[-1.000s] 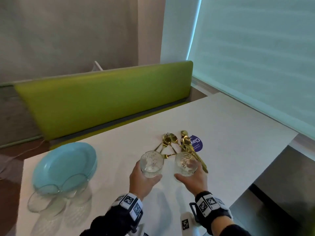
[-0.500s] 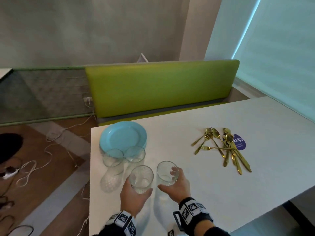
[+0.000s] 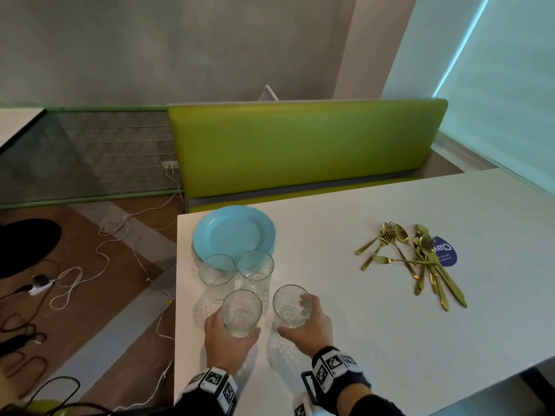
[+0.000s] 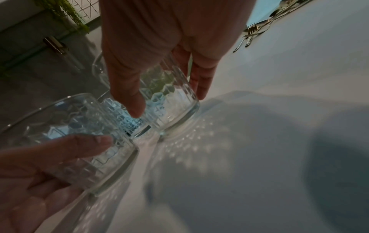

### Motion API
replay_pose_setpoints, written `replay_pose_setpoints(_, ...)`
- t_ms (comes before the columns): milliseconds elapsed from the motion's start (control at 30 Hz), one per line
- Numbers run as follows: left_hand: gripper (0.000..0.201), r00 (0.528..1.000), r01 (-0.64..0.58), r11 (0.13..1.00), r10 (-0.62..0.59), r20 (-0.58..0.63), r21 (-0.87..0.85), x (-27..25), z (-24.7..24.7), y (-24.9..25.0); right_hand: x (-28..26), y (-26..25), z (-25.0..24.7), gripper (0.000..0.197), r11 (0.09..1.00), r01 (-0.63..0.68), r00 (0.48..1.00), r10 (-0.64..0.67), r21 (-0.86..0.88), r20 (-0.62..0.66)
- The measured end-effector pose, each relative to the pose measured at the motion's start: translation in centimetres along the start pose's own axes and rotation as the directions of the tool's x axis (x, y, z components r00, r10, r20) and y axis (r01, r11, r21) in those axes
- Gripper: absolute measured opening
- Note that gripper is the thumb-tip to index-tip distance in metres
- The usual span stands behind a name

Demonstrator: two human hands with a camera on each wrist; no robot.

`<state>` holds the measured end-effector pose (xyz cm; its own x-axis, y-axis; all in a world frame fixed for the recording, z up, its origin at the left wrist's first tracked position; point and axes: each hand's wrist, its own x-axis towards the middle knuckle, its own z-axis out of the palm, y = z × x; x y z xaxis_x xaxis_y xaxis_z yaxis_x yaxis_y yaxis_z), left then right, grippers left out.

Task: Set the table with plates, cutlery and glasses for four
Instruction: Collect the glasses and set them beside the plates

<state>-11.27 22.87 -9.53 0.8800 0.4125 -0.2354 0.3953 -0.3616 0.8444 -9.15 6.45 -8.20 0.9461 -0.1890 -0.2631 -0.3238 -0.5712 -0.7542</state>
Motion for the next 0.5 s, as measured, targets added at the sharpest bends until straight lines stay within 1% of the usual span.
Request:
replay_pose_setpoints(300,0.090,0.999,0.028,0.999,-0.028,-0.018,-0.037,0.8,0.2,0.2,0.9,-0.8,0.5,0.083,1.000,0.011,0.998,-0.011,0.003,0.055)
replay_pose_setpoints(400,0.090,0.997,0.062,0.994,-0.066,-0.047,-0.089,1.0,0.3,0.4,1.4,-1.0,0.5,0.083,1.000,0.010,0.998,-0.010,0.000,0.068)
replay_pose_setpoints(500,0.087,0.993,0.090,0.990,-0.097,-0.063,-0.106,1.0,0.5,0.7,1.6,-1.2,0.6,0.084,1.000,0.003,0.997,-0.003,-0.004,0.077)
